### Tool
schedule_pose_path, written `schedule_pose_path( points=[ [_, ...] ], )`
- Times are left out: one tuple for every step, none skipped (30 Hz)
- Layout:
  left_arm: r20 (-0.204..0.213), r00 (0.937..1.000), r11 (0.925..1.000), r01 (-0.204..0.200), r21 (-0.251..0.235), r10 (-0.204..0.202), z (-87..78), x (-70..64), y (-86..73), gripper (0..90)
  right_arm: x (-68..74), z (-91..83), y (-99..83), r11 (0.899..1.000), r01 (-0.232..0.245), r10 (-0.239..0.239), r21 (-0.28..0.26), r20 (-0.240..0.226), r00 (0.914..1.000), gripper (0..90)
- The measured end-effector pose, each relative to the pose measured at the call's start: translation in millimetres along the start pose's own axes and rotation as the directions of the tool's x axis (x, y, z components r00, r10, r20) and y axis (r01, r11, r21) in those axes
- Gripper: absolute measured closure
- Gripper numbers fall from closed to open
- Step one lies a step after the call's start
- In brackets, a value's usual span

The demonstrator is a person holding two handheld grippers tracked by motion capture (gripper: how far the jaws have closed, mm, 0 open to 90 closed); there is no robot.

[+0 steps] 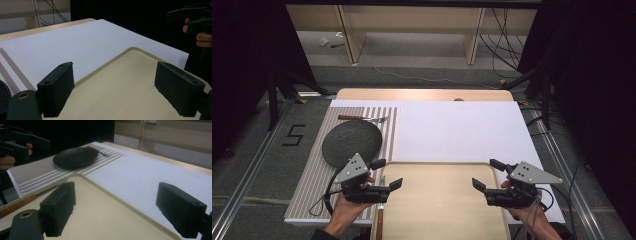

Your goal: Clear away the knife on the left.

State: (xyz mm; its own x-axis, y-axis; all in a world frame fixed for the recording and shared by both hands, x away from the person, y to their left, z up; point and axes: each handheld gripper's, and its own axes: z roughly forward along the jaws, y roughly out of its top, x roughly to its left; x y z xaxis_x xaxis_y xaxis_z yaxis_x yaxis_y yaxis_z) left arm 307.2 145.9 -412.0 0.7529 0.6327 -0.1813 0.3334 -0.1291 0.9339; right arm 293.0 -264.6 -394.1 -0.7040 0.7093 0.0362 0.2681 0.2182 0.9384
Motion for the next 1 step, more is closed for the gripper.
schedule_pose_path(
  points=[
    [-0.001, 1.0000, 1.0000, 0.000, 0.002, 0.000, 0.1, 0.1, -0.1, 15.5, 0.0, 0.0, 0.0, 1.000, -0.001, 0.001, -0.002, -0.001, 1.0000, 17.0]
  ],
)
